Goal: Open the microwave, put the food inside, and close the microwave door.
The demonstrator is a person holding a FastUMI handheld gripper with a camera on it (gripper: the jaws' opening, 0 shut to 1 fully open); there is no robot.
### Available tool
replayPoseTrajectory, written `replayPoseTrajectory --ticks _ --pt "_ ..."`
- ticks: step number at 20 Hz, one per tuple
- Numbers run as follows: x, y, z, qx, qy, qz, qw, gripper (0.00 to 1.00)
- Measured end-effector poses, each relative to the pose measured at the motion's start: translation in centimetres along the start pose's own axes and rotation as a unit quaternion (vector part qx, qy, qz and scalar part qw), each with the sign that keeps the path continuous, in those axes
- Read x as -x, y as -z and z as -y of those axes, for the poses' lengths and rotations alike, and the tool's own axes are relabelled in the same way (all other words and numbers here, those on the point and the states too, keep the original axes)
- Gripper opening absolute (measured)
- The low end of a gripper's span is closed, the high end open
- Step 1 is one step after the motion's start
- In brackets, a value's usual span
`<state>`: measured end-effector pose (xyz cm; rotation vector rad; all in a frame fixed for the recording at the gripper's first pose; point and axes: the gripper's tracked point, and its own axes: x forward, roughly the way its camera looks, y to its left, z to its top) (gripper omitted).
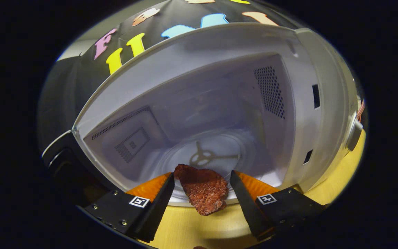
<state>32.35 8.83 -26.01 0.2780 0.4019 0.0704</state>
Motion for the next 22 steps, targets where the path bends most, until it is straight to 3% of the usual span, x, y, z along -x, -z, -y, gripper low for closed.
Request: replayPoseTrajectory --ticks 5,15,22 --pt "2.7 -2.3 -1.0 0.069 -0.006 0.033 0.997 0.97" --pt "15.9 -8.5 -7.7 0.104 -0.080 0.100 0.986 0.98" --pt "24.3 -8.6 -12.9 0.110 -0.143 0.108 0.978 0.97"
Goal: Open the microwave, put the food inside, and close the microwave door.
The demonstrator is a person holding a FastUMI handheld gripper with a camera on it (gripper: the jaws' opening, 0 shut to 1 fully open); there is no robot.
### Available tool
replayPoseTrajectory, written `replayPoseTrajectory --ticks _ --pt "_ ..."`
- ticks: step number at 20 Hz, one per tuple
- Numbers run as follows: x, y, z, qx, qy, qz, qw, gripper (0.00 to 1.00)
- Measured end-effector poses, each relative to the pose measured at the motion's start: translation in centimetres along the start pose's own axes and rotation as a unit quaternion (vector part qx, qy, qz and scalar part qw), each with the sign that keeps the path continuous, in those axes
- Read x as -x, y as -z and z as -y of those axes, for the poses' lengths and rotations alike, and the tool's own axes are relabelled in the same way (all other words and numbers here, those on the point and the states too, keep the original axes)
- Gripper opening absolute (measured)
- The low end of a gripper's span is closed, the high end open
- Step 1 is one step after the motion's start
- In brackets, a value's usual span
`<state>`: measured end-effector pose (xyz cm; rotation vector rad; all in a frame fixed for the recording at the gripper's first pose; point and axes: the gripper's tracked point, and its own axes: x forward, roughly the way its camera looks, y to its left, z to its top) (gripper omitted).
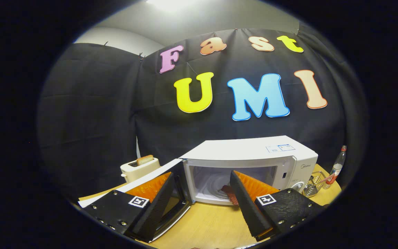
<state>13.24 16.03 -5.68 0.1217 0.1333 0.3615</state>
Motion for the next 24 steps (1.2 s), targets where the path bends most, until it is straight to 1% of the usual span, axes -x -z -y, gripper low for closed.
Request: replayPoseTrajectory --ticks 2,6,10,15,20,21,23,24 --pt "1.5 -0.6 -2.4 -0.005 -0.021 0.001 1.000 0.97" --pt "4.3 -0.7 -8.6 -0.011 -0.082 -0.002 0.997 0.97" --pt "6.3 -0.1 -14.9 -0.004 -0.140 -0.009 0.990 0.97" --pt "8.2 1.8 -21.5 0.002 -0.198 -0.022 0.980 0.97" --pt "8.7 6.2 -25.3 0.012 -0.230 -0.065 0.971 0.97" --pt "9.1 5.9 -25.6 0.020 -0.231 -0.047 0.972 0.97" --pt "8.3 6.6 -27.0 0.038 -0.241 -0.045 0.969 0.92" --pt "8.1 7.1 -27.5 0.041 -0.247 -0.051 0.967 0.93"
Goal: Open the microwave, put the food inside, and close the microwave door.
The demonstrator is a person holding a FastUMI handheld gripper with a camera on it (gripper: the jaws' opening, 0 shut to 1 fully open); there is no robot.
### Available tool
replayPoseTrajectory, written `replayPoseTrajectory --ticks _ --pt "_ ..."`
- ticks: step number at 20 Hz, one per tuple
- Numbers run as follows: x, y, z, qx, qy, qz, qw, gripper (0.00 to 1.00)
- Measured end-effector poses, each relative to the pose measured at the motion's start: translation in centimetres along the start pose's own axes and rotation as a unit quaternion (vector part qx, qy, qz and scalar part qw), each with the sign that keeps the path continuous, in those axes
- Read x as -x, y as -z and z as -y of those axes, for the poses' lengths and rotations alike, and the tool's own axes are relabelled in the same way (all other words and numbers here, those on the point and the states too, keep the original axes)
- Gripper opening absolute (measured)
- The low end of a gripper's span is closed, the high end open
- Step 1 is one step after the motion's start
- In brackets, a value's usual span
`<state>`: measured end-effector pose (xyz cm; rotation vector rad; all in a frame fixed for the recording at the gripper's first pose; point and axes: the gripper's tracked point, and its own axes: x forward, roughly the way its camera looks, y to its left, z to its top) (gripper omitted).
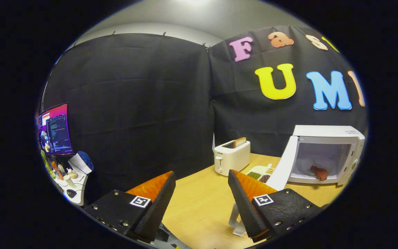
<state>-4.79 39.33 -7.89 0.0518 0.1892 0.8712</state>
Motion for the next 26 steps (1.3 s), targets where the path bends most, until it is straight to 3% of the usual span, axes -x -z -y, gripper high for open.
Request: replayPoseTrajectory --ticks 2,3,4,6,8,10,11,12,20,26 --pt "-0.7 1.5 -1.4 -0.021 -0.015 -0.020 0.999 0.93" --pt "-0.8 2.5 -1.7 -0.030 -0.017 -0.029 0.999 0.84" --pt "-1.3 3.6 -1.8 -0.034 -0.016 -0.043 0.998 0.84" --pt "-2.1 5.4 -0.6 -0.026 0.013 -0.065 0.997 0.81" --pt "-2.3 7.0 0.9 -0.013 0.038 -0.082 0.996 0.31" --pt "-2.2 7.6 2.3 -0.007 0.059 -0.088 0.994 0.27" --pt "-2.6 7.5 4.0 -0.004 0.094 -0.080 0.992 0.14" --pt "-2.4 7.7 4.8 -0.012 0.096 -0.086 0.992 0.02" --pt "2.0 7.7 7.6 -0.008 0.094 -0.091 0.991 0.01" --pt "5.9 7.7 13.4 -0.003 0.144 -0.094 0.985 0.01"
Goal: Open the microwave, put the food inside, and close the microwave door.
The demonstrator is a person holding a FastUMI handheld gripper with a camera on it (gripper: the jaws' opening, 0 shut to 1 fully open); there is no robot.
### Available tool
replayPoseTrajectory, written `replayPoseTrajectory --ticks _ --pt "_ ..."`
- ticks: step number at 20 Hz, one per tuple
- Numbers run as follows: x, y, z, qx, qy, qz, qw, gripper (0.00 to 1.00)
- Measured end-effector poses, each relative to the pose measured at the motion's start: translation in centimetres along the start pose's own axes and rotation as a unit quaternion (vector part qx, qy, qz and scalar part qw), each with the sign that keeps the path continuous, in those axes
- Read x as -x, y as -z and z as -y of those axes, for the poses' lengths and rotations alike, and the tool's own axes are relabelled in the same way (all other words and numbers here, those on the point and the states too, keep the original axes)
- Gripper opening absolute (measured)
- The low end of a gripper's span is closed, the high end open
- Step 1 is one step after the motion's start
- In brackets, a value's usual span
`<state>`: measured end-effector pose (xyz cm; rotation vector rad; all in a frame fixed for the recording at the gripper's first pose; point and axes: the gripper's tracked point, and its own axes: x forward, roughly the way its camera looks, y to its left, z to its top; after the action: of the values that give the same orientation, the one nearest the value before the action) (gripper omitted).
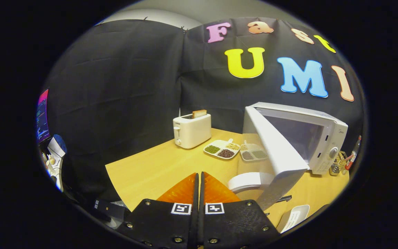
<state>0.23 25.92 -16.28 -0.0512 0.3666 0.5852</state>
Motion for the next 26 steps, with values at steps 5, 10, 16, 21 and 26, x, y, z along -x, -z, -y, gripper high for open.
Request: replayPoseTrajectory --ticks 5,10,16,21,26 --pt "0.3 0.0 6.2 -0.028 0.046 -0.007 0.999 0.00" --pt "-0.3 0.0 12.1 -0.058 0.089 -0.010 0.994 0.01" --pt "-1.7 -0.4 18.5 -0.083 0.132 -0.008 0.988 0.01" --pt "-3.4 -1.5 23.7 -0.101 0.161 -0.001 0.982 0.01" --pt "-5.7 -2.1 28.1 -0.105 0.190 0.006 0.976 0.01"
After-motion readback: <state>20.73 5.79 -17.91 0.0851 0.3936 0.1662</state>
